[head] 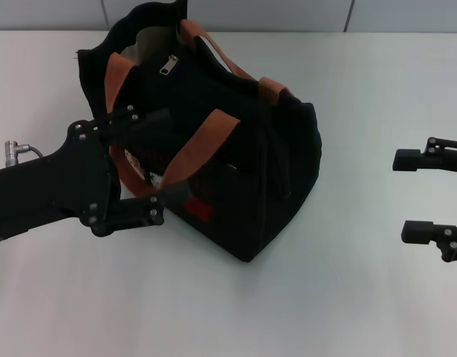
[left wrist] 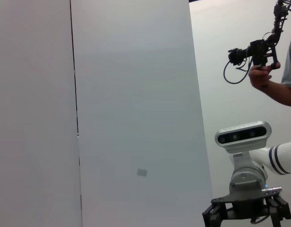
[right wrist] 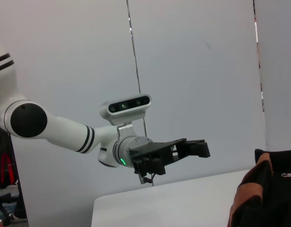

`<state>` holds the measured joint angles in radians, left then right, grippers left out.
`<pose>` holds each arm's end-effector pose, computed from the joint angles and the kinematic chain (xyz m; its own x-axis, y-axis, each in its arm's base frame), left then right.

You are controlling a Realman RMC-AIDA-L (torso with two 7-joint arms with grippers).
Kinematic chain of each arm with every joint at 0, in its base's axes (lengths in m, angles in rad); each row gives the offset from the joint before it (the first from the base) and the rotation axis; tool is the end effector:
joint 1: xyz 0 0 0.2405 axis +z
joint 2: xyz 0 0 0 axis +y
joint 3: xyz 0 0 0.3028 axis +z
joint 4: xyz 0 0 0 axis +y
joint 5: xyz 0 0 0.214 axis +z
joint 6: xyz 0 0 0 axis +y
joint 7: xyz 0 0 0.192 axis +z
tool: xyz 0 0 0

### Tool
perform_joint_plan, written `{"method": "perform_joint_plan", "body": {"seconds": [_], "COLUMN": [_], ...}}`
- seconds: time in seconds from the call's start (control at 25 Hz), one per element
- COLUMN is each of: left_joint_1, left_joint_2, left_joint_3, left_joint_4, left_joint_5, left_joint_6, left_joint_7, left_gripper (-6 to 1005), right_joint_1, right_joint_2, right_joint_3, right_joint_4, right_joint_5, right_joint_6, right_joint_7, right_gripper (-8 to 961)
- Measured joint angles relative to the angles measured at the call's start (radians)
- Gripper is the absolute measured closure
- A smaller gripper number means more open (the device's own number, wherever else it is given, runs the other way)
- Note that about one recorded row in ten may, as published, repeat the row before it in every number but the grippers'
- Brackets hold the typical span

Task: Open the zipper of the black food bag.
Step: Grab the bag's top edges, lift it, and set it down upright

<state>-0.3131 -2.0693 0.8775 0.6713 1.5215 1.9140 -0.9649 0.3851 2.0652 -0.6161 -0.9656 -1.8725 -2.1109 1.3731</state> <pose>-0.2528 0.2839 -0.0235 0.6297 -0.1156 0.7682 0.1185 -0.9630 -0.2420 0.2547 0.2834 0.0147 0.7774 -0.1129 -0.6188 -0.1635 -0.9862 -0.0254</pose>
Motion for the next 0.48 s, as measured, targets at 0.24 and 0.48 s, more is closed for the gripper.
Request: {"method": "perform_joint_plan", "body": {"seconds": [0.24, 0.48], "left_joint_1": [0.001, 0.000], "left_joint_2": [0.000, -0.002], "left_joint_3": [-0.002, -0.026], "left_joint_4": [-0.004, -0.013], "left_joint_5": [-0.001, -0.012], "left_joint_6": [0.002, -0.016], "left_joint_7": [0.003, 0.031], "left_gripper": [190, 197], "right_joint_1": [0.000, -0.002], "right_joint_2": [0.003, 0.009], "right_joint_3": [0.000, -0.001], "right_joint_4": [0.001, -0.001], "right_joint_5": [0.000, 0.000], "right_joint_6": [0.000, 0.003], "right_joint_7": [0.000, 0.000], "right_gripper": [116, 120]}}
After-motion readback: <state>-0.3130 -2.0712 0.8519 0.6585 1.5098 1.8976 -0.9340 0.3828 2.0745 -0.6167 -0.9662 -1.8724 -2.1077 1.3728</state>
